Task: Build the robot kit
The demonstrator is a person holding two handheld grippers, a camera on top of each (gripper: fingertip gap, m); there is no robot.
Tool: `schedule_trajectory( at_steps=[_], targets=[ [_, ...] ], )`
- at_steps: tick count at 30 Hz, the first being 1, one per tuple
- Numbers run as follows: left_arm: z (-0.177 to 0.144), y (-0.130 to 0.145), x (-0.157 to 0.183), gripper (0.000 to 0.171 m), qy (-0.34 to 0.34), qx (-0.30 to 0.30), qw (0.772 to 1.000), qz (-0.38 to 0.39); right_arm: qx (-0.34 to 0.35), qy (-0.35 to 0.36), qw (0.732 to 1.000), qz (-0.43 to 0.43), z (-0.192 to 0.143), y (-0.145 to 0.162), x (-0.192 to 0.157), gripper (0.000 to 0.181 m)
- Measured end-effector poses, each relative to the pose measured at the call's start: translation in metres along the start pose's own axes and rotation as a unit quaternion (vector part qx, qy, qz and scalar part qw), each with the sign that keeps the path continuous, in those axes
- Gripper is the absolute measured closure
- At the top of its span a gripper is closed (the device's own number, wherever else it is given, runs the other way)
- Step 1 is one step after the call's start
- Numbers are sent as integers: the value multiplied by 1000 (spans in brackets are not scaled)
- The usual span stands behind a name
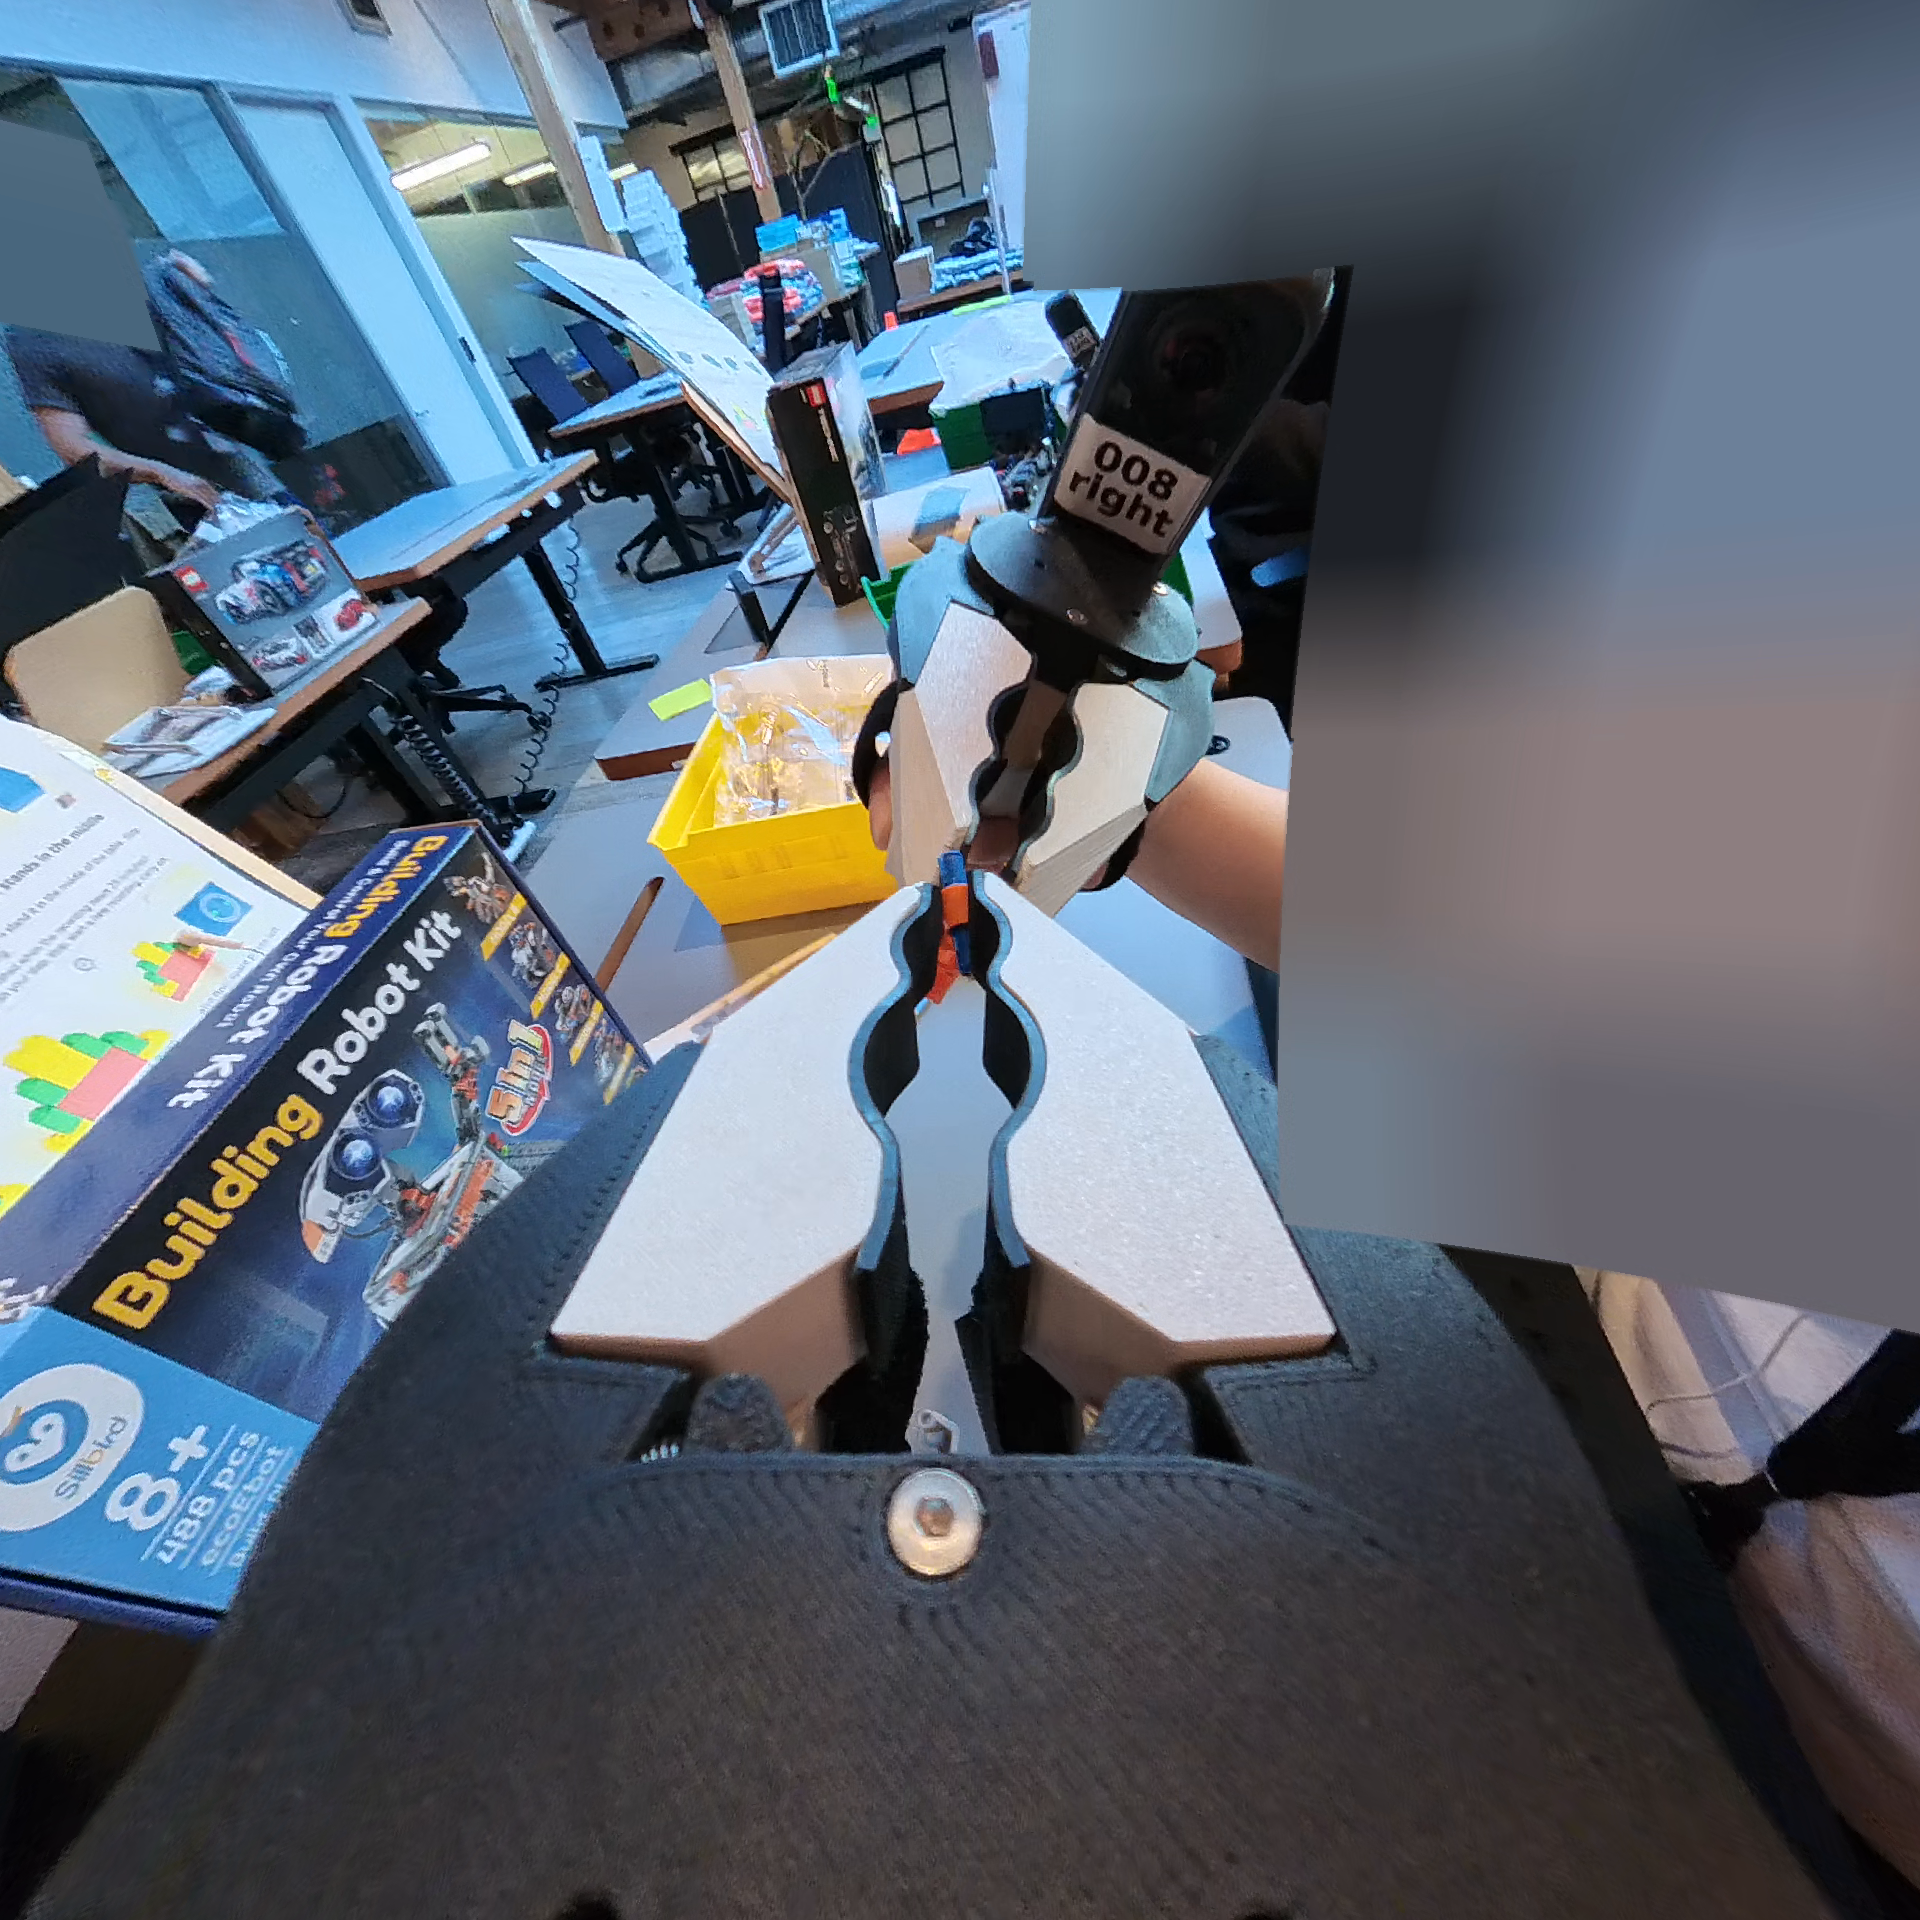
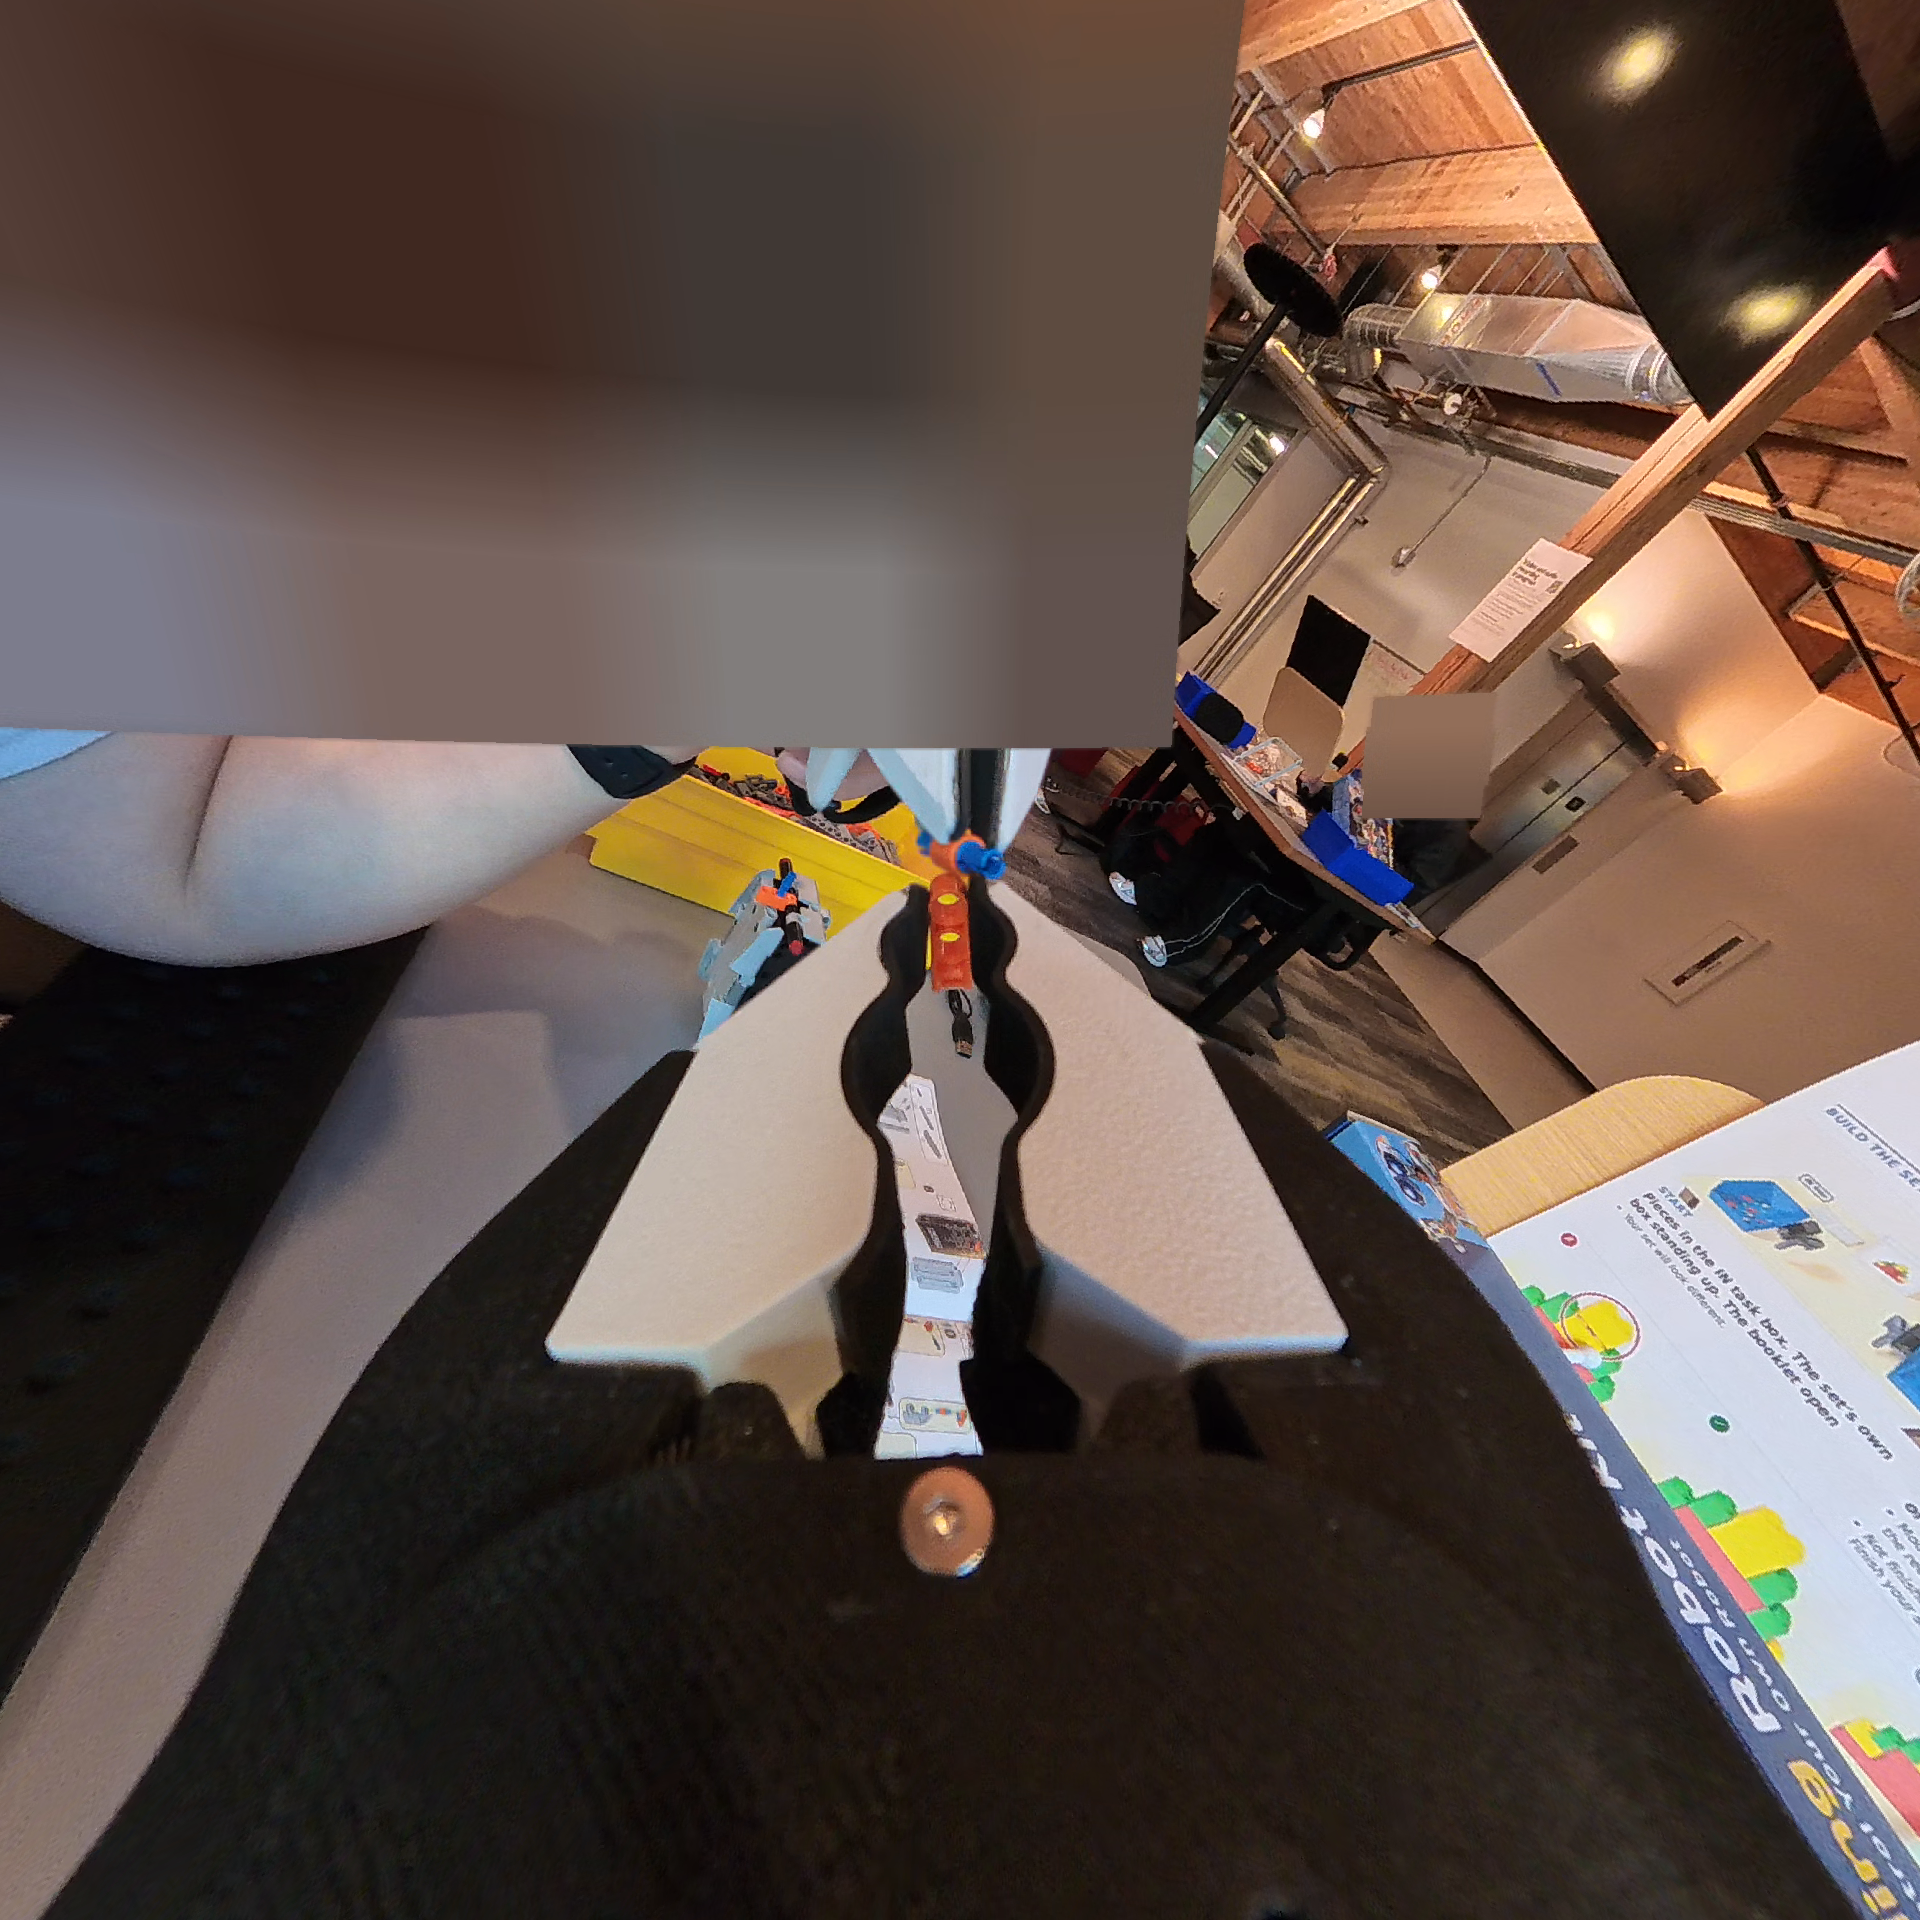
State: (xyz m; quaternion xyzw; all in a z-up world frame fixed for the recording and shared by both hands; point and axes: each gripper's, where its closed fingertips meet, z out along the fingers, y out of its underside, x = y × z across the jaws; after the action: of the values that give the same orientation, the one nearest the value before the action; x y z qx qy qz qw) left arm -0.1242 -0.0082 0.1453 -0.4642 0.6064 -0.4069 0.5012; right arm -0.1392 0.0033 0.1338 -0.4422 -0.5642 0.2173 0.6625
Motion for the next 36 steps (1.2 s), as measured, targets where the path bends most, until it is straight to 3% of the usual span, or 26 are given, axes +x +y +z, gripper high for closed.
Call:
schedule_trajectory(
  at_steps=[1, 10, 14, 21, 26, 28, 30, 32, 36],
  targets=[
    [0, 0, 0, 168, -2, 1, 1000, 2, -1, 0, 1000, 0, 0, 0, 0, 175],
    [-3, -3, -6, 171, -13, 13, 1000, 0, -1, -5, 1000, 0, 0, 0, -2, 175],
    [-4, 8, -18, 171, -39, -13, 999, -3, -41, 7, 999, -13, -1, 13, 3, 175],
    [-44, 13, -50, 171, -116, 0, 993, -19, -73, 21, 997, 29, -8, 47, 21, 175],
    [-76, 15, -69, 171, -126, 33, 986, -100, -86, 4, 995, 47, 3, 67, 20, 175],
    [-89, 9, -63, 162, -138, 39, 983, -114, -95, -5, 994, 46, 8, 72, 17, 175],
    [-101, 9, -53, 153, -162, 17, 980, -115, -107, -6, 993, 39, 9, 76, 15, 175],
    [-114, 21, -44, 148, -199, -45, 972, -114, -112, -7, 993, 32, 8, 77, 15, 175],
    [-151, 82, -22, 150, -292, -168, 932, -136, -100, -7, 994, 37, 6, 72, 17, 175]
  ],
)
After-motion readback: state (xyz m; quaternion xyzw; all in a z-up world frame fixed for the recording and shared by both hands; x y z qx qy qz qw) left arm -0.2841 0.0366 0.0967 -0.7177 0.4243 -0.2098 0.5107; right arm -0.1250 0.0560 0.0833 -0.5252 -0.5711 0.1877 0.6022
